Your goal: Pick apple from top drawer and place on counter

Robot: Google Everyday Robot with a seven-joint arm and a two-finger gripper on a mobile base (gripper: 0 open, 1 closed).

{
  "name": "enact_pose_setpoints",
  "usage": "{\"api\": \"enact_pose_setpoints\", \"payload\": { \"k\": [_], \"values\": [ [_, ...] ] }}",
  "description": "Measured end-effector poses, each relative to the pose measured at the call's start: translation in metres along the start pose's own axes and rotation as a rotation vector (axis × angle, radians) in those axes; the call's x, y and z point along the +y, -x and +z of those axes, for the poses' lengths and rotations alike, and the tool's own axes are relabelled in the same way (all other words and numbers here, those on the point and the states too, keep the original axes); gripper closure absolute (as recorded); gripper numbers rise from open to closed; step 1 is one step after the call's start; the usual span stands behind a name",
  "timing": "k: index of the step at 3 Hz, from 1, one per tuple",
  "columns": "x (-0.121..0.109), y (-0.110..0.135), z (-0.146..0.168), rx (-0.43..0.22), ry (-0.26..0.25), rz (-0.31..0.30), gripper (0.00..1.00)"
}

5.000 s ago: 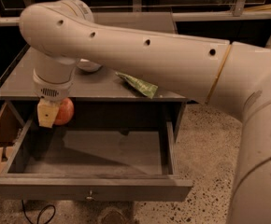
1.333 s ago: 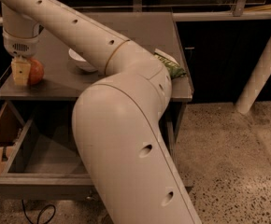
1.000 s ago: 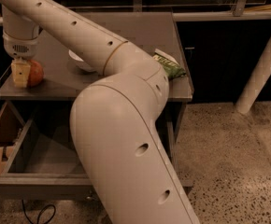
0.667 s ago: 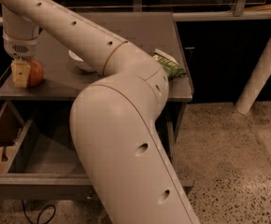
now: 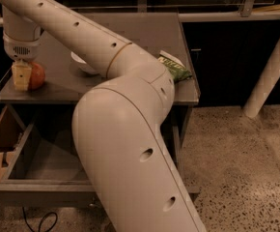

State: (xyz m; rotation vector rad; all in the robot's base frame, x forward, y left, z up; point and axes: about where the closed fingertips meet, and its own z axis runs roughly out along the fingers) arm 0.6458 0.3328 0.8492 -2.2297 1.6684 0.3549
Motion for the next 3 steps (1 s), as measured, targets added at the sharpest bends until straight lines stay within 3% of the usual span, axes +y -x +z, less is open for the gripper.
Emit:
{"api": "enact_pose_setpoints", "payload": {
  "k": [1, 2, 3],
  "values": [
    [0.0000, 0.0000, 0.0000, 0.000, 0.000, 0.000, 0.19],
    [0.0000, 0.0000, 0.0000, 0.000, 0.000, 0.000, 0.00],
    [0.0000, 0.0000, 0.0000, 0.000, 0.000, 0.000, 0.00]
  ]
}}
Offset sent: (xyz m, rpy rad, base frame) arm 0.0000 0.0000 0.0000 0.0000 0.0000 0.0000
